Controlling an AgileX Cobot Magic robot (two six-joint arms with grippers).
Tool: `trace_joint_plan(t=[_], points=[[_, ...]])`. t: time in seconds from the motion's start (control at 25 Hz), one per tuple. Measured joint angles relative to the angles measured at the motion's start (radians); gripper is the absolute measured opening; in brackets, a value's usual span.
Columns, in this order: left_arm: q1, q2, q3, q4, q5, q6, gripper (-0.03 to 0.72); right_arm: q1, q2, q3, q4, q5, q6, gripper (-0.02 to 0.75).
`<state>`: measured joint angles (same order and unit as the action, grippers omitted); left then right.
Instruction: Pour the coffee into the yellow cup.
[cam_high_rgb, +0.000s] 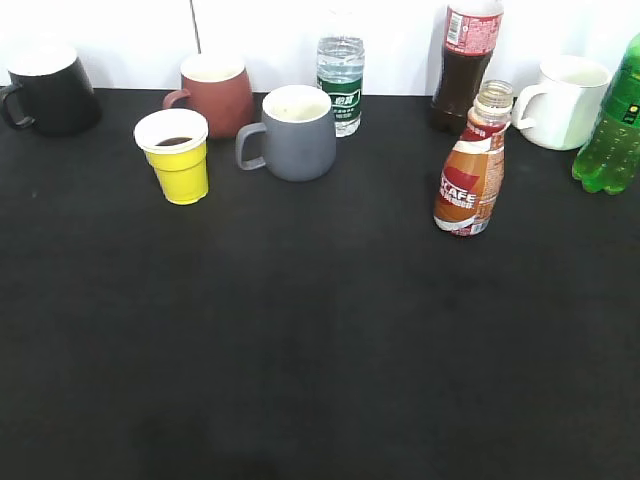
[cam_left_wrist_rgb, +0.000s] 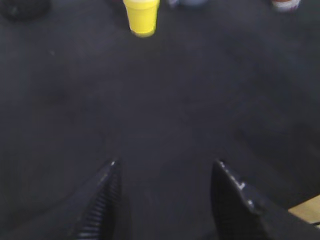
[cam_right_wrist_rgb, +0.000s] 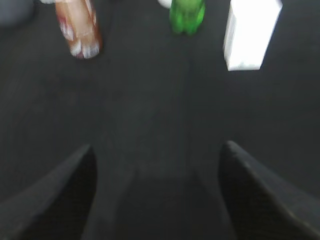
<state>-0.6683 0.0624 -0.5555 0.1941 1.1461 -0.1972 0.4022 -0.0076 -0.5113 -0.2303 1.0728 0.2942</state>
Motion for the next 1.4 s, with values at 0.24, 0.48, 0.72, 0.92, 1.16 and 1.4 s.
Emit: trace_joint_plan(t=[0.24,0.48,0.72,0.92,1.16,1.4], points=[[0.0,0.0,0.029,-0.002,-0.07,0.002,0.435,0.0,-0.001,0.007,-0.005,-0.005,0.001,0.559],[0.001,0.0,0.029,-0.002,-0.07,0.003,0.435,0.0,-0.001,0.007,-0.005,-0.005,0.001,0.537],[0.28,-0.004,0.029,-0.002,-0.071,0.003,0.435,-0.04,-0.001,0.007,-0.005,-0.005,0.001,0.538],[0.485,-0.07,0.031,-0.003,-0.072,0.003,0.435,-0.209,-0.001,0.007,-0.005,-0.007,0.001,0.538],[0.561,-0.07,0.032,-0.003,-0.074,0.003,0.435,-0.27,-0.001,0.007,-0.004,-0.008,0.001,0.536],[0.561,-0.07,0.032,-0.003,-0.074,0.003,0.435,-0.27,-0.001,0.007,-0.004,-0.008,0.001,0.536]])
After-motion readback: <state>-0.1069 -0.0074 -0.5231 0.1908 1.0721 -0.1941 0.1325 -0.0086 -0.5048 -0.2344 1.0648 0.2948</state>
